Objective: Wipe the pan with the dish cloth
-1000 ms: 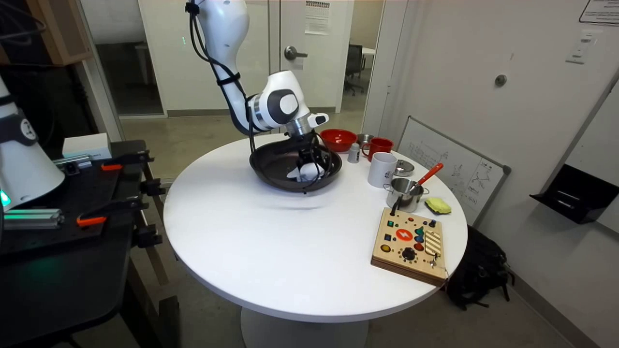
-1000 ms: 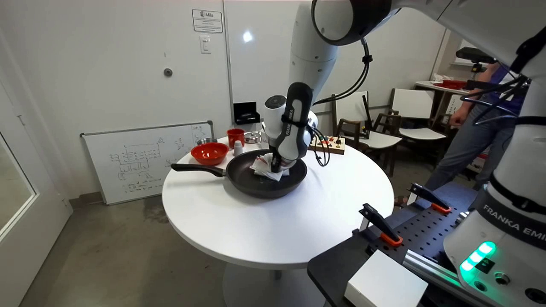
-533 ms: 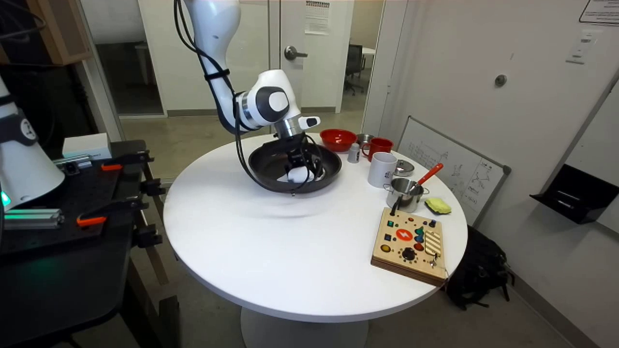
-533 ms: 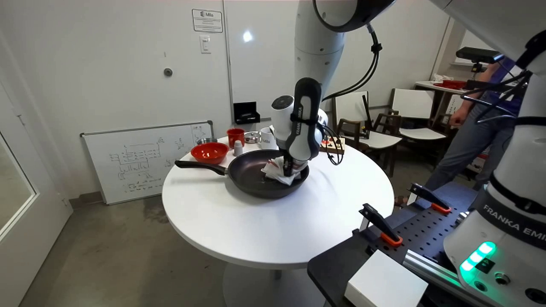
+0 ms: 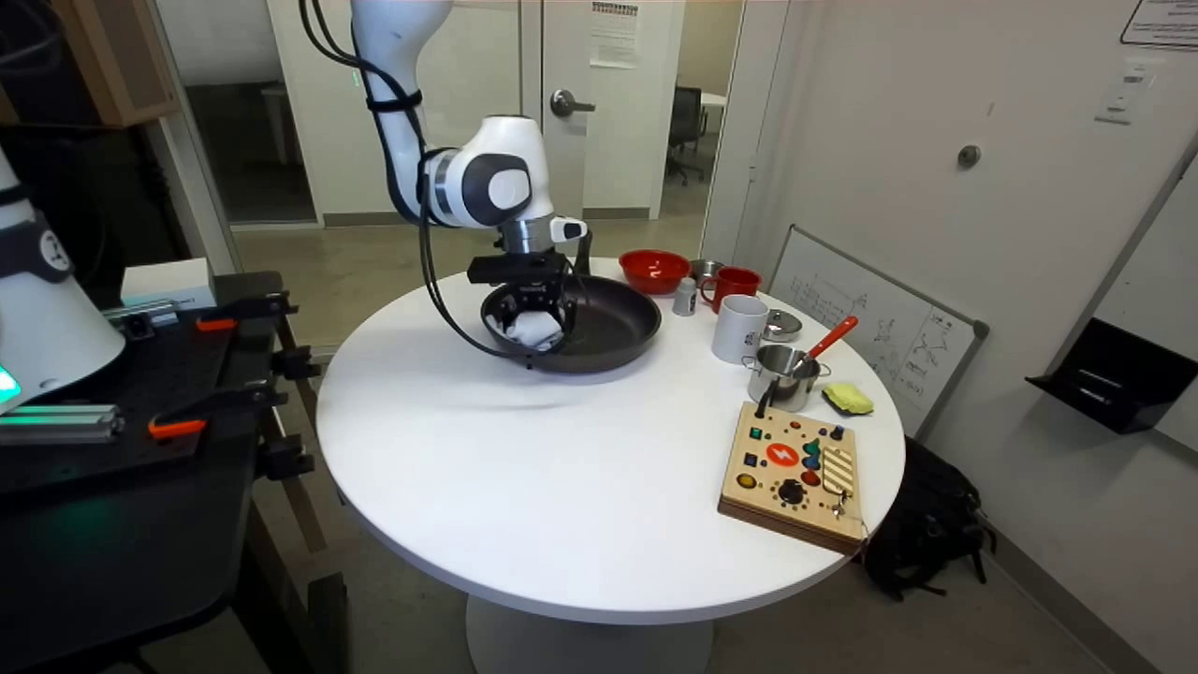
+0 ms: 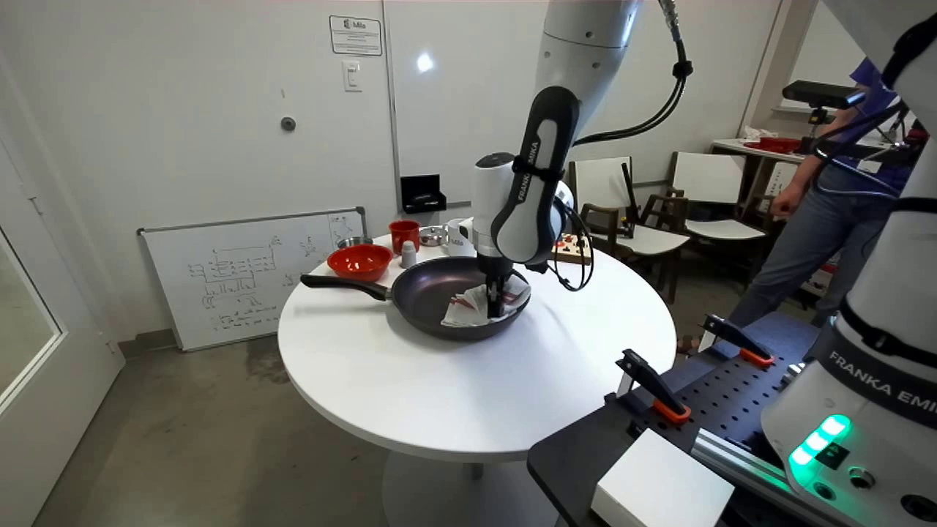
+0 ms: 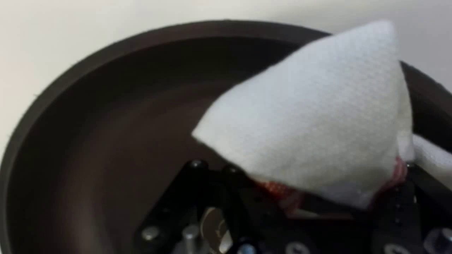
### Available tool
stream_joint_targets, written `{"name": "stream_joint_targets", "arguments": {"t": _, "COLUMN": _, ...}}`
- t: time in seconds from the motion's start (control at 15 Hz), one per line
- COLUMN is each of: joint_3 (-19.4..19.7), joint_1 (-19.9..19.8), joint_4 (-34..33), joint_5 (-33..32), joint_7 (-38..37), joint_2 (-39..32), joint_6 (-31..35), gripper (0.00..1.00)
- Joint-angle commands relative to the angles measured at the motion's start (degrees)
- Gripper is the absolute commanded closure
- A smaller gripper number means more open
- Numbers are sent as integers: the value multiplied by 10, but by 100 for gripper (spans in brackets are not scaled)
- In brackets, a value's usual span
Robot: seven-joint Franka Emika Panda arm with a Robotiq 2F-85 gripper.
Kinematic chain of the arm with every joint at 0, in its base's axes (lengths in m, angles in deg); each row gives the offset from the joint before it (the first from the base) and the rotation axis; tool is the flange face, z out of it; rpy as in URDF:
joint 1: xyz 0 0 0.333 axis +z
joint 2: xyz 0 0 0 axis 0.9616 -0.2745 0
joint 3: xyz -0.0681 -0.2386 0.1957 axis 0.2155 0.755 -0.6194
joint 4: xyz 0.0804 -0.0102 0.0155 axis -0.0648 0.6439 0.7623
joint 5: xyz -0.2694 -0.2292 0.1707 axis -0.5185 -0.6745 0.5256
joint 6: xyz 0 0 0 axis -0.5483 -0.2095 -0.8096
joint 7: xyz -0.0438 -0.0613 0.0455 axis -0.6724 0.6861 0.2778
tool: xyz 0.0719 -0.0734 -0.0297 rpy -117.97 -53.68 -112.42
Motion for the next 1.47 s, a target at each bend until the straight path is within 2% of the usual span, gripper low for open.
{"name": "stream_joint_targets", "arguments": {"t": 0.0, "joint_3": -114, "joint_1": -121, "joint_4": 53, "joint_5": -8, "joint_7": 90, "joint_2": 36, "joint_6": 33, "gripper": 100}}
{"name": "stream_joint_targets", "arguments": {"t": 0.2, "joint_3": -219, "joint_1": -227, "joint_4": 74, "joint_5": -10, "joint_7": 169, "joint_2": 25, "joint_6": 49, "gripper": 100}}
{"name": "stream_joint_targets", "arguments": {"t": 0.27, "joint_3": -240, "joint_1": -248, "joint_4": 78, "joint_5": -9, "joint_7": 189, "joint_2": 19, "joint_6": 49, "gripper": 100}}
{"name": "stream_joint_targets", "arguments": {"t": 0.4, "joint_3": -261, "joint_1": -268, "joint_4": 85, "joint_5": -2, "joint_7": 218, "joint_2": 11, "joint_6": 47, "gripper": 100}}
{"name": "stream_joint_targets", "arguments": {"t": 0.47, "joint_3": -249, "joint_1": -255, "joint_4": 88, "joint_5": -1, "joint_7": 217, "joint_2": 13, "joint_6": 55, "gripper": 100}}
{"name": "stream_joint_targets", "arguments": {"t": 0.6, "joint_3": -211, "joint_1": -210, "joint_4": 89, "joint_5": -3, "joint_7": 201, "joint_2": 16, "joint_6": 86, "gripper": 100}}
{"name": "stream_joint_targets", "arguments": {"t": 0.67, "joint_3": -153, "joint_1": -143, "joint_4": 83, "joint_5": -4, "joint_7": 166, "joint_2": 19, "joint_6": 129, "gripper": 100}}
{"name": "stream_joint_targets", "arguments": {"t": 0.87, "joint_3": -69, "joint_1": -36, "joint_4": 49, "joint_5": 12, "joint_7": 129, "joint_2": 2, "joint_6": 165, "gripper": 100}}
{"name": "stream_joint_targets", "arguments": {"t": 1.07, "joint_3": 8, "joint_1": 86, "joint_4": 20, "joint_5": 31, "joint_7": 79, "joint_2": -29, "joint_6": 169, "gripper": 100}}
{"name": "stream_joint_targets", "arguments": {"t": 1.4, "joint_3": 67, "joint_1": 188, "joint_4": -10, "joint_5": 35, "joint_7": 21, "joint_2": -68, "joint_6": 168, "gripper": 100}}
